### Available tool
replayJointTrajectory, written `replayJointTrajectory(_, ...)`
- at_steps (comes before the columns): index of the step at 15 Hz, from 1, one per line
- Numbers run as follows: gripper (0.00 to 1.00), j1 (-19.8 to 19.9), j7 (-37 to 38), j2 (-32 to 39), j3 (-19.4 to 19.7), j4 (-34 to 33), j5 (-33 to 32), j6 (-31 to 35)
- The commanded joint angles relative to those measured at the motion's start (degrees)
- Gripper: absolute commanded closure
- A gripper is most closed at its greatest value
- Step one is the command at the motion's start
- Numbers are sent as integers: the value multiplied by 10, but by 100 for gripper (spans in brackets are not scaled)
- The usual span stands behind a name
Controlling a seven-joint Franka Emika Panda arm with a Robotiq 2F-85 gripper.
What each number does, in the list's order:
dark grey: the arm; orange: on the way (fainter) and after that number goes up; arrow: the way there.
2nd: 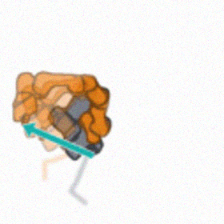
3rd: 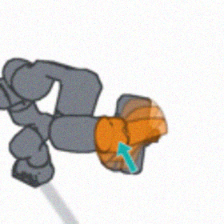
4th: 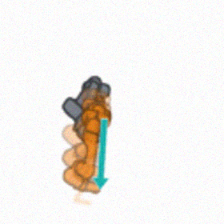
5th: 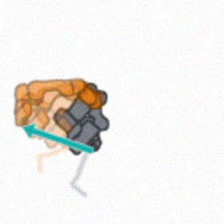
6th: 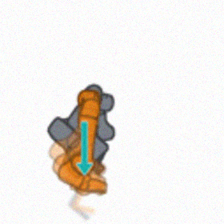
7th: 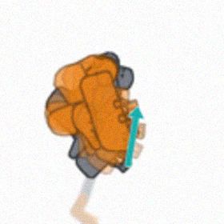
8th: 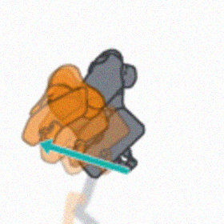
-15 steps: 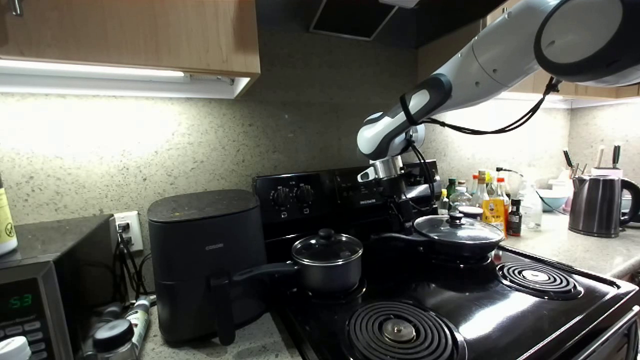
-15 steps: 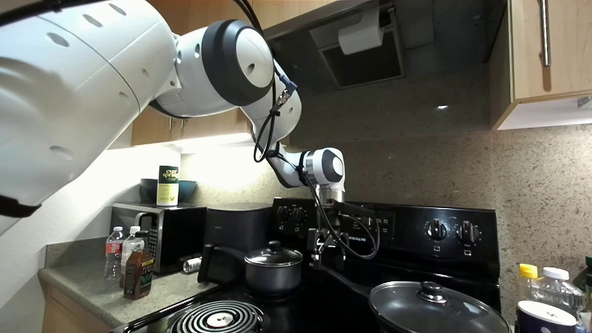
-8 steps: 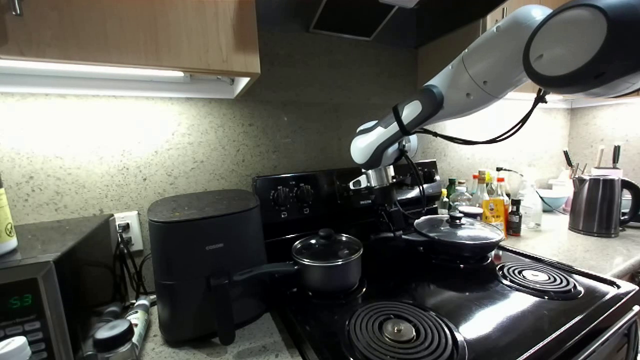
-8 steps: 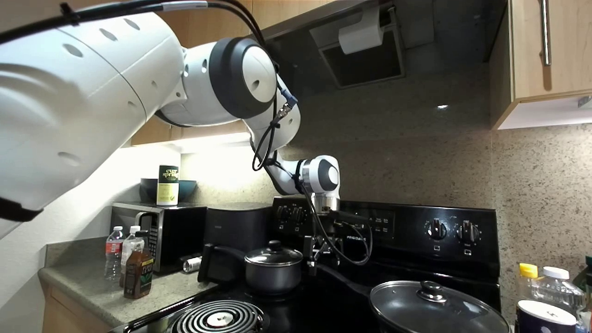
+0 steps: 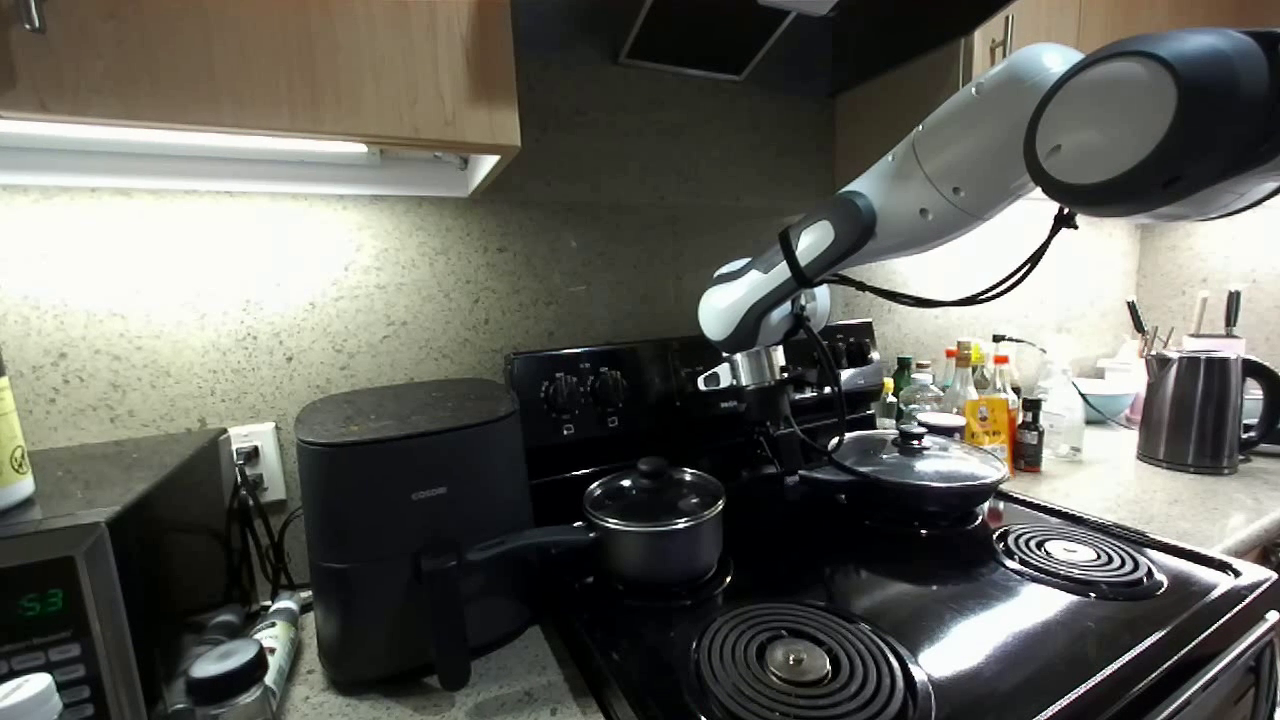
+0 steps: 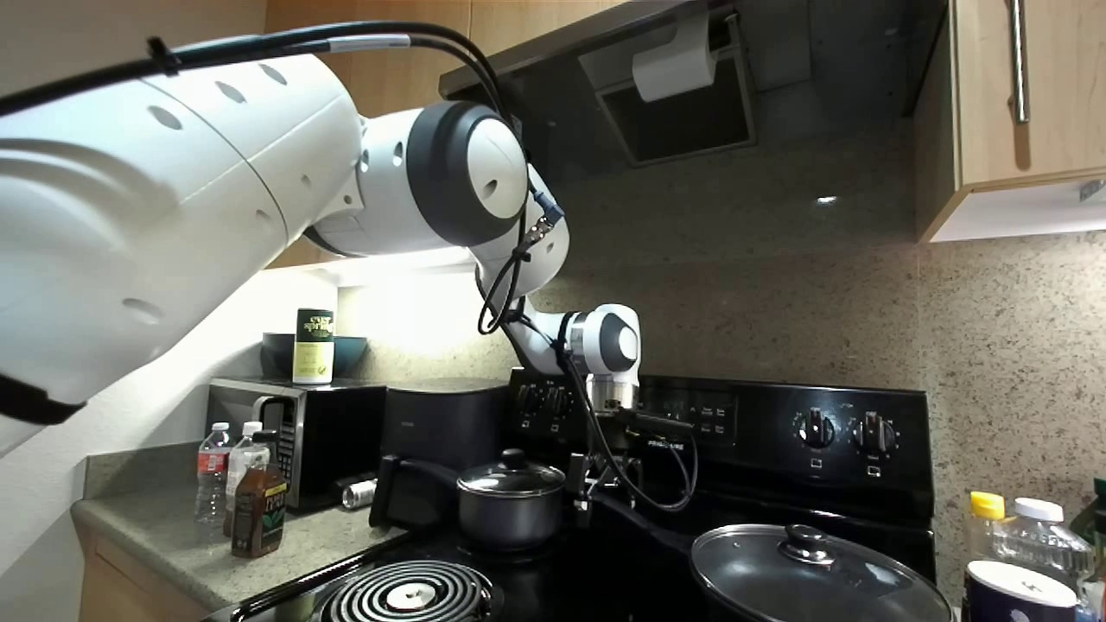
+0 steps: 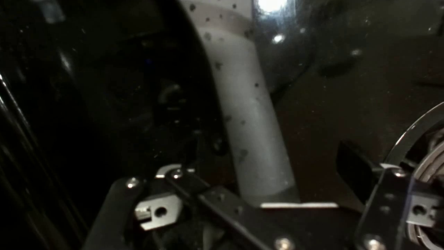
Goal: Rotate the black pan.
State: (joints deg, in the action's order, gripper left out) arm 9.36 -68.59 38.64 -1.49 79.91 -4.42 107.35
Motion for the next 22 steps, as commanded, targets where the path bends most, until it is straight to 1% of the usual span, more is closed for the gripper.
replayJointTrajectory(1, 0, 21, -12, -36, -7, 53, 28, 24)
replayJointTrajectory(4, 0, 29, -3, -48, -4, 78, 46, 42)
replayJointTrajectory(5, 0, 26, 10, -46, 2, 72, 43, 39)
replayJointTrajectory(6, 0, 21, 2, -17, 2, 35, 32, 18)
replayJointTrajectory(11, 0, 24, 3, -23, 4, 40, 35, 19)
replayJointTrajectory(14, 0, 23, -25, -38, -9, 75, 37, 19)
replayJointTrajectory(16, 0, 18, -24, -52, -9, 107, 32, 17)
replayJointTrajectory(22, 0, 15, -8, -108, 7, 195, 16, 41)
